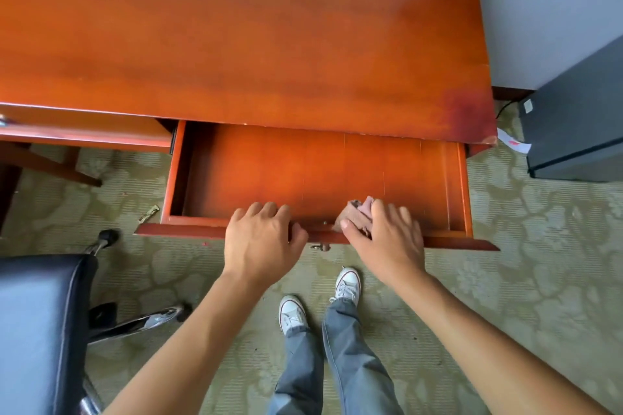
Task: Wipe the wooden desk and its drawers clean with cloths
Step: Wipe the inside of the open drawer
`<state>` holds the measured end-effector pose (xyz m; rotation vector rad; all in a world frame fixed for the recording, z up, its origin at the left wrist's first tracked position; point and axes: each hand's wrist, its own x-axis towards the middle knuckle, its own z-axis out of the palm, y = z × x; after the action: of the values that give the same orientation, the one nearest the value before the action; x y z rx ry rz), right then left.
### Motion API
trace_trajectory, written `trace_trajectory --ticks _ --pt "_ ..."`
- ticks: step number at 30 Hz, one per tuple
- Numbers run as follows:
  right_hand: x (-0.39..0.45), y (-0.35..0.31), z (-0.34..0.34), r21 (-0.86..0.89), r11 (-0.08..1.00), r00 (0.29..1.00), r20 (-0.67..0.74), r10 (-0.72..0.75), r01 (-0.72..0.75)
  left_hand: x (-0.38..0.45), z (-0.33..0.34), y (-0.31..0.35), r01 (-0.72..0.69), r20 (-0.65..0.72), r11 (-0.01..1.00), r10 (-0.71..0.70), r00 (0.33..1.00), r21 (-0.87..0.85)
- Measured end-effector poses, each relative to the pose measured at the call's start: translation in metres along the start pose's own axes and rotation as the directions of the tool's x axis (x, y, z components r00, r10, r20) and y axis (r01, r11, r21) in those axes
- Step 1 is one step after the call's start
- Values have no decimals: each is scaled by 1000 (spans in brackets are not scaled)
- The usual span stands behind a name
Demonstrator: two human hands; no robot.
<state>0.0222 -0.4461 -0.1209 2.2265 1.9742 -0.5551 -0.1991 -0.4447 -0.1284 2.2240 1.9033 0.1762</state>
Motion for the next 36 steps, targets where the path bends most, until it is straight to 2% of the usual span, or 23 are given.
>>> trace_trajectory --ticks 2,6,7,11,15,17,18,19,20,22,24,25,26,27,28,30,31,33,34,36 --pt "-19 4 10 17 1000 999 54 -5 4 -16 4 -5 -68 50 997 69 996 -27" --pt "-40 13 9 393 918 992 127 2 -52 -48 12 -14 -114 161 988 130 978 -106" --pt "-37 17 9 438 896 995 102 22 -64 -57 13 -16 -115 195 986 136 971 -119" --pt "6 35 12 401 915 975 -187 116 -32 -79 11 -24 -53 262 978 106 959 -203" --pt "55 11 26 383 923 962 -234 144 -46 -73 5 -36 -4 343 984 66 937 -177" --pt "56 -27 39 394 917 955 -292 54 68 -68 2 -56 -37 261 997 54 964 -67" --pt "49 -50 51 388 900 949 -304 -79 199 -66 -1 -72 -24 181 999 29 983 -30" --pt "39 -75 63 360 859 917 -299 -264 364 -66 -4 -91 20 98 999 -17 995 -25" --pt "26 -97 73 318 791 850 -264 -456 523 -66 -7 -110 62 21 997 -62 998 -43" --pt "7 -127 88 278 600 649 -132 -749 750 -71 -11 -134 63 -38 996 -65 997 -57" --pt "4 -140 86 245 449 460 15 -888 859 -77 -9 -141 -19 -31 999 19 999 27" --pt "11 -141 82 208 412 408 64 -911 887 -78 -8 -141 -13 -15 999 14 1000 39" --pt "21 -140 75 174 429 418 97 -903 886 -78 -8 -140 18 -1 1000 -18 1000 24" --pt "35 -138 67 144 497 488 91 -868 856 -78 -8 -140 53 14 999 -53 999 4" --pt "51 -135 60 122 598 599 38 -800 792 -78 -8 -141 80 31 997 -80 996 -22" --pt "86 -133 45 127 805 813 -142 -564 580 -82 -7 -145 98 61 992 -93 994 -79" --pt "100 -137 40 165 870 879 -208 -430 465 -86 -7 -147 96 73 991 -89 993 -91" --pt "106 -159 44 293 884 915 -292 -279 364 -95 -9 -150 118 96 987 -107 990 -113" --pt "99 -176 52 350 848 902 -316 -293 398 -98 -10 -151 156 104 978 -142 984 -142" --pt "69 -207 76 376 736 827 -268 -495 563 -101 -13 -153 276 108 937 -258 960 -212"
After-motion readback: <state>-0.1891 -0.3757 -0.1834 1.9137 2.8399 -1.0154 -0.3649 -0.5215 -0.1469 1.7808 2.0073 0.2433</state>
